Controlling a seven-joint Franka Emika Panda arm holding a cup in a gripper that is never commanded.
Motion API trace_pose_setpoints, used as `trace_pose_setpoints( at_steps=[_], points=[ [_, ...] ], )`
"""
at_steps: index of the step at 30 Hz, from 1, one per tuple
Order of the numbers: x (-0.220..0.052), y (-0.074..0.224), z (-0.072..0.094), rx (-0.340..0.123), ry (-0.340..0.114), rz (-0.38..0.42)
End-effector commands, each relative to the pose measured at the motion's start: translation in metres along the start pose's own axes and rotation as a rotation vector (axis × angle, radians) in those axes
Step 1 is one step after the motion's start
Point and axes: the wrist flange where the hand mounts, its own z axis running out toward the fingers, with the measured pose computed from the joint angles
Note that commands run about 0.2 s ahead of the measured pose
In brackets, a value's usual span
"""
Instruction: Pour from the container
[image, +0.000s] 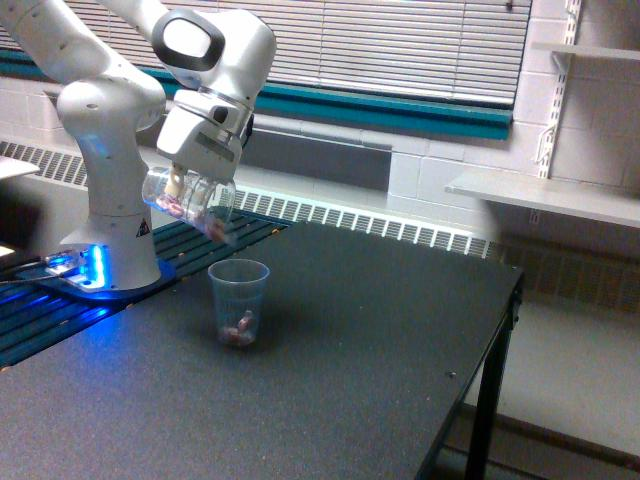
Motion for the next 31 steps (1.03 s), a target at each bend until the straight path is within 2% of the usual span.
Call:
trace_pose_setpoints(
  at_steps=[1,20,26,31],
  points=[
    [-0.015,-0.004,0.01,-0.038,-0.016,-0.016],
    [-0.027,-0.012,0.012,-0.081,-0.021,-0.049],
    [-0.03,-0.018,0.01,-0.071,-0.021,-0.05],
    [-0.031,-0.023,0.01,-0.04,-0.02,-0.045]
  ],
)
